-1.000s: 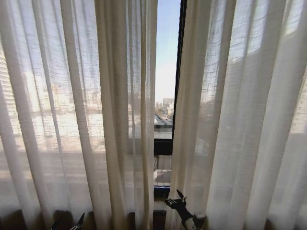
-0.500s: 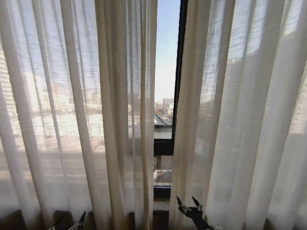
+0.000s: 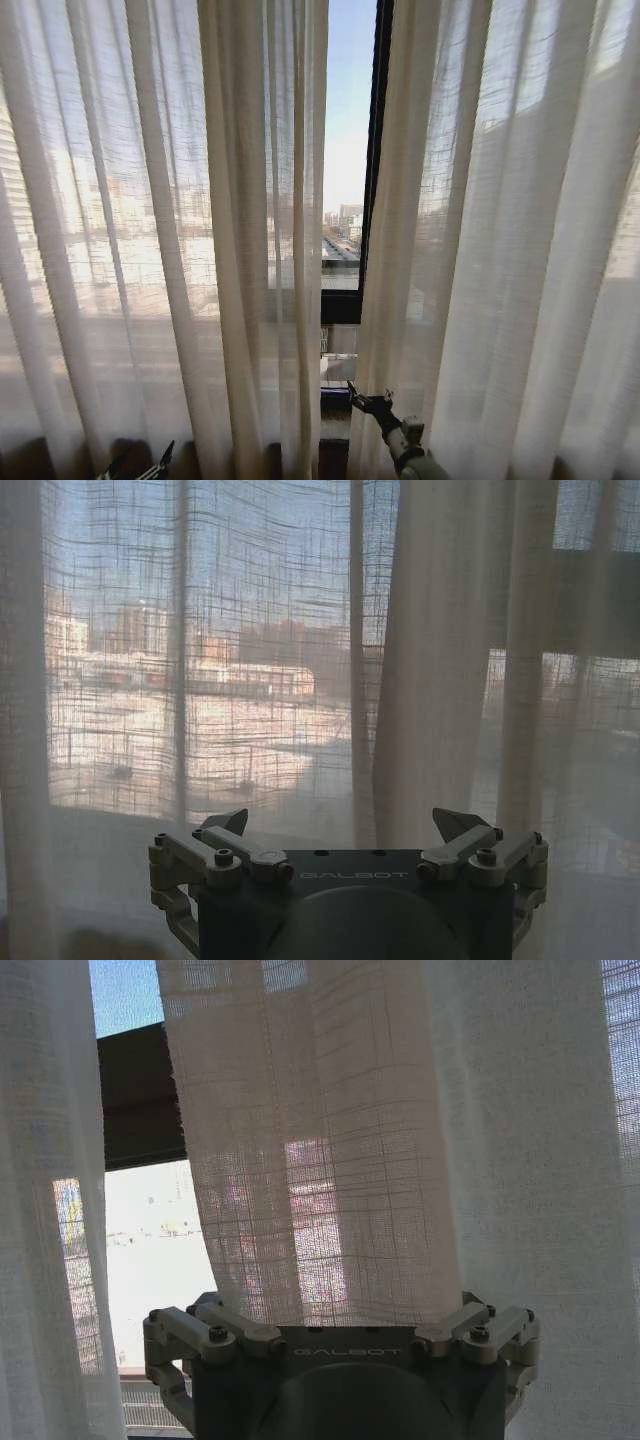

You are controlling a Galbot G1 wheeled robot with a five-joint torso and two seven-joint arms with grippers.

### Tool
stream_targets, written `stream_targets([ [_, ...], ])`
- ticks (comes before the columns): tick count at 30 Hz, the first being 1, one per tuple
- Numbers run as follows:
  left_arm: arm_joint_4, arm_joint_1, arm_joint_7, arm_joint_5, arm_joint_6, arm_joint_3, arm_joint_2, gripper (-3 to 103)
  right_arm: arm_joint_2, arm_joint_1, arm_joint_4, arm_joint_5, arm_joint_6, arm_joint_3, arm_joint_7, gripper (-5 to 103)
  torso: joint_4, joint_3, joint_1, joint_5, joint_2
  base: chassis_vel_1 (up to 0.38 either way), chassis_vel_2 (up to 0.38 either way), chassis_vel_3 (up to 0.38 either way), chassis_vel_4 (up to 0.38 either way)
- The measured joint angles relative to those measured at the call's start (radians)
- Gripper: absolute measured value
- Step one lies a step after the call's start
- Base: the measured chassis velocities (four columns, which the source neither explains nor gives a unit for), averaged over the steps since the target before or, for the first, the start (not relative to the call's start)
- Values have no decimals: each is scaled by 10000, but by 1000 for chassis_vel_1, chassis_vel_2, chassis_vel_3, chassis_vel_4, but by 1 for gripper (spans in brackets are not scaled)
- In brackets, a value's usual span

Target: Open the curtains by pulling them apart, changing their state from closed to fully open.

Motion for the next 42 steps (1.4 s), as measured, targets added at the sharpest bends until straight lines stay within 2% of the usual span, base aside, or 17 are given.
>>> stream_targets([
  [8, 34, -63, 10, -7, 1, 52, -31, 100, -129, 83, -129, -50, -3, 52, 187, 103, 0, -1, 0, 0, 0, 0, 0, 0, 0],
  [11, 24, -39, 18, -7, -7, 53, -63, 100, -220, 30, -33, -52, -3, 140, 263, 89, 0, -1, 0, 1, 0, 0, 0, 0, 0],
  [12, 24, -39, 18, -7, -7, 53, -63, 100, -220, 30, -33, -52, -3, 140, 263, 89, 0, -1, 0, 1, 0, 0, 0, 0, 0],
  [14, 17, 25, 34, -4, -56, 38, -96, 100, -265, -29, 90, -52, -3, 243, 284, 78, 2, -1, 0, 2, 0, 0, 0, 0, 0],
  [15, 17, 25, 34, -4, -56, 38, -96, 100, -265, -29, 90, -52, -3, 243, 284, 78, 2, -1, 0, 2, 0, 0, 0, 0, 0],
  [17, -8, 100, 41, 7, -104, 29, -122, 100, -290, -122, 248, -44, -3, 369, 320, 67, 2, -1, -1, 0, 0, 0, 0, 0, 0],
  [20, -23, 116, 42, 16, -113, 25, -123, 100, -308, -180, 352, -43, -4, 446, 347, 61, 2, -1, 0, 1, 0, 0, 0, 0, 0],
  [23, -34, 109, 48, 61, -117, 28, -144, 100, -330, -411, 644, -44, -18, 708, 499, 46, 2, -1, 0, 0, 0, 0, 0, 0, 0],
  [26, -43, 106, 50, 80, -118, 41, -153, 100, -348, -479, 719, -44, -27, 769, 538, 40, 1, -1, 0, 1, 0, 0, 0, 0, 0],
  [27, -54, 100, 52, 150, -118, 63, -182, 100, -389, -561, 822, -44, -49, 853, 597, 35, 1, -1, -1, 0, 0, 0, 0, 0, 0],
  [28, -58, 91, 53, 199, -118, 88, -210, 100, -447, -598, 902, -39, -78, 918, 641, 24, 1, -1, -1, 0, 0, 0, 0, 0, 0],
  [29, -58, 91, 53, 199, -118, 88, -210, 100, -447, -598, 902, -39, -78, 918, 641, 24, 1, -1, -1, 0, 0, 0, 0, 0, 0],
  [30, -69, 85, 53, 223, -118, 109, -235, 100, -502, -606, 961, -28, -96, 966, 671, 19, 1, -1, -1, 1, 0, 0, 0, 0, 0],
  [31, -93, 76, 54, 243, -116, 129, -280, 100, -616, -634, 1177, 6, -225, 1073, 758, 8, 1, -1, 0, 1, 0, 0, 0, 0, 0],
  [32, -102, 77, 54, 247, -113, 131, -287, 100, -673, -659, 1288, 74, -284, 1091, 788, 3, 1, -1, -1, 1, 0, 0, 0, 0, 0],
  [42, -126, 74, 52, 271, -96, 149, -323, 100, -1075, -841, 1843, 403, -630, 1329, 943, 1, 1, -1, 0, 1, 1, 0, 0, 0, 0],
])
